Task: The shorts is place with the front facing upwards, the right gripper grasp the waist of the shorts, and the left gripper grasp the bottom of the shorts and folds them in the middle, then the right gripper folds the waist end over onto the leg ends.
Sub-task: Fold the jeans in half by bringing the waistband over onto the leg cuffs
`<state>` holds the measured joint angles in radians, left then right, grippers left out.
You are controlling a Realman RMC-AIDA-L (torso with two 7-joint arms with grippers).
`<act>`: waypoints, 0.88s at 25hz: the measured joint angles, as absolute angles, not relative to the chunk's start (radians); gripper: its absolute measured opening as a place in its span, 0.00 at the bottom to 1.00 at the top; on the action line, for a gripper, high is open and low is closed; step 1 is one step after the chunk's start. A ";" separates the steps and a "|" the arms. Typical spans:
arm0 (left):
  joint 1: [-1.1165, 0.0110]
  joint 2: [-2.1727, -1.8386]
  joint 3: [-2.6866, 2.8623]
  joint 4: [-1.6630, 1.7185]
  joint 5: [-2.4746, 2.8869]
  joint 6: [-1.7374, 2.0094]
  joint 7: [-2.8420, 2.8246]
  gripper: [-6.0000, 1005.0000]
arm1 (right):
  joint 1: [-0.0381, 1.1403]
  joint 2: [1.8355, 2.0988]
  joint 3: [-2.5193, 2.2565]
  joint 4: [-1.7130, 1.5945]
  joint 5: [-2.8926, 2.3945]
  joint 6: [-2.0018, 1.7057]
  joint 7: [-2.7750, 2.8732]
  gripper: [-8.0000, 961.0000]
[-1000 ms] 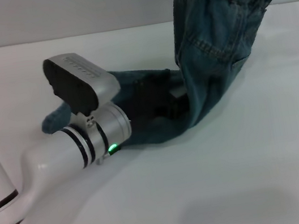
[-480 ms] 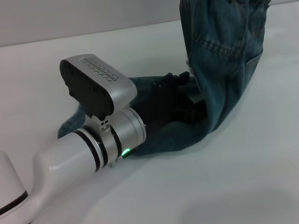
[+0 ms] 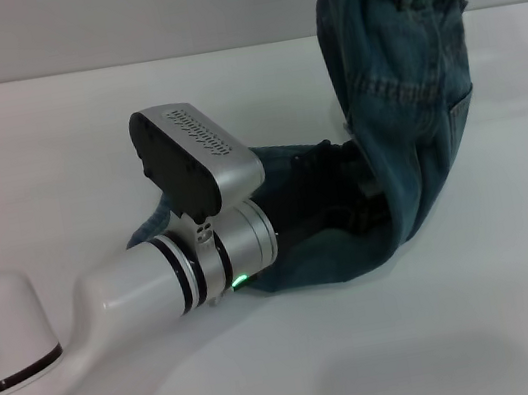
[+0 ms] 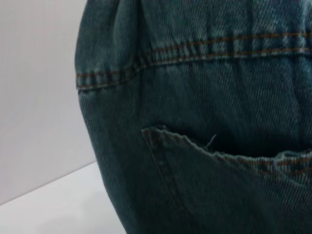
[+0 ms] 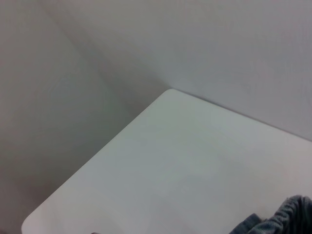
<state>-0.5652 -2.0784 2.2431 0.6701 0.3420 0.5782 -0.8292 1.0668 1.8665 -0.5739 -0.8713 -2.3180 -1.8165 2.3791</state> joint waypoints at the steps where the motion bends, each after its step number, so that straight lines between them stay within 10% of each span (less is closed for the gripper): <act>1: -0.565 -2.078 2.243 0.670 0.342 0.578 -0.828 0.76 | 1.069 1.866 -0.574 -0.863 -2.318 -1.816 2.379 0.05; 22: -0.527 -2.062 1.868 0.570 0.358 0.535 -0.649 0.76 | 1.089 1.873 -0.592 -0.757 -2.306 -1.803 2.338 0.05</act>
